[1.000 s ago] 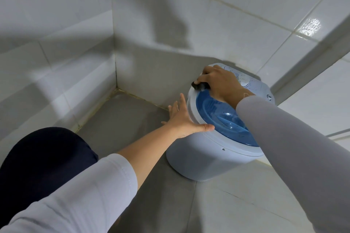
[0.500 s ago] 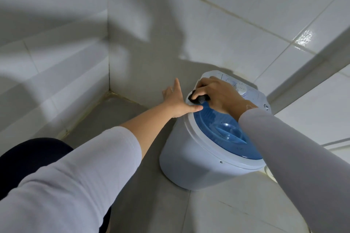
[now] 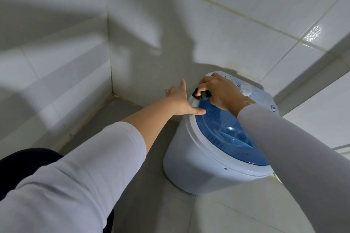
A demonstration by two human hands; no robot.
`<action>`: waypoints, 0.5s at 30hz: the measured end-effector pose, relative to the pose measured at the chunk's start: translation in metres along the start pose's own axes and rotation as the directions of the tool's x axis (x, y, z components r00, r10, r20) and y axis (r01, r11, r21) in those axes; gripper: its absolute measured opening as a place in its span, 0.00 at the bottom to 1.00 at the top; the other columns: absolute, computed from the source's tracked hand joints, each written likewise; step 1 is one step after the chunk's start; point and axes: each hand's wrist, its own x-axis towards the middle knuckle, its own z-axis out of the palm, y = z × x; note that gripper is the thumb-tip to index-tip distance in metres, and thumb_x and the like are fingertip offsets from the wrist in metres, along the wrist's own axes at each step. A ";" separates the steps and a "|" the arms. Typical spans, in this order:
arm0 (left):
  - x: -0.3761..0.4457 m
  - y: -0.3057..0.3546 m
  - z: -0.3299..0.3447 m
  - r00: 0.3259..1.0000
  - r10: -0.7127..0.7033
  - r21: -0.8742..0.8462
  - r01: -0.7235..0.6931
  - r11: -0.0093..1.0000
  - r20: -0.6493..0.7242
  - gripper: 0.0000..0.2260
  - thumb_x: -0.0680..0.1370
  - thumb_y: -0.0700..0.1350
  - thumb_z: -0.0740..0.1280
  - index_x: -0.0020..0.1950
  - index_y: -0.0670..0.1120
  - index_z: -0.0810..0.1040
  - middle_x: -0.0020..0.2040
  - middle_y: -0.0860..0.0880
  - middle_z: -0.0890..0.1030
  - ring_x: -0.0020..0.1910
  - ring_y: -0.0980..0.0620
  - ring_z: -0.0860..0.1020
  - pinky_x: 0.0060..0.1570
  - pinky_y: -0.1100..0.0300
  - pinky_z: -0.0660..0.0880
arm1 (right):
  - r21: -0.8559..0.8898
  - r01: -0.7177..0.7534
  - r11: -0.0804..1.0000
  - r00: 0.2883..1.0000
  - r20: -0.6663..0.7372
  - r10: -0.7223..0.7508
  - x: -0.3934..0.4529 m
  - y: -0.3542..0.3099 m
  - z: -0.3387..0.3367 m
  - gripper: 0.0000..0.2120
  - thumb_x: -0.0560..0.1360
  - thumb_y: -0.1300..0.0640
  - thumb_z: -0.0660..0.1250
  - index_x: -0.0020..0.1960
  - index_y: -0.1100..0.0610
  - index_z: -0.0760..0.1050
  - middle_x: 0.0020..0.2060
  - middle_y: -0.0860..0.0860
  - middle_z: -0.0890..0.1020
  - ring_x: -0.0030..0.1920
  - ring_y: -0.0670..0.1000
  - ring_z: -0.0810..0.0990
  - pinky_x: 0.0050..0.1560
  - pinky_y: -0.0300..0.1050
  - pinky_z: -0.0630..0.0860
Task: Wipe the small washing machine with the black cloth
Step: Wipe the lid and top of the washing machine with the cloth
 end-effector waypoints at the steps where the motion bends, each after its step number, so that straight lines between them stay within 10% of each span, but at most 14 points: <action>1: 0.000 0.000 0.000 1.000 0.000 0.005 0.000 1.000 0.003 0.60 0.64 0.65 0.74 0.77 0.50 0.33 0.79 0.43 0.44 0.78 0.42 0.40 0.76 0.43 0.51 | 0.003 -0.012 1.000 1.000 -0.011 0.012 0.001 0.001 0.001 0.21 0.71 0.71 0.60 0.55 0.51 0.80 0.58 0.47 0.78 0.57 0.55 0.71 0.47 0.49 0.74; 15: 0.004 -0.001 -0.002 0.999 -0.002 0.054 0.000 0.999 0.040 0.60 0.63 0.67 0.73 0.76 0.51 0.32 0.80 0.44 0.43 0.78 0.43 0.40 0.75 0.41 0.51 | -0.022 -0.124 0.992 0.988 -0.094 0.121 0.016 0.029 0.011 0.17 0.71 0.69 0.63 0.56 0.55 0.80 0.56 0.51 0.79 0.55 0.57 0.73 0.51 0.54 0.76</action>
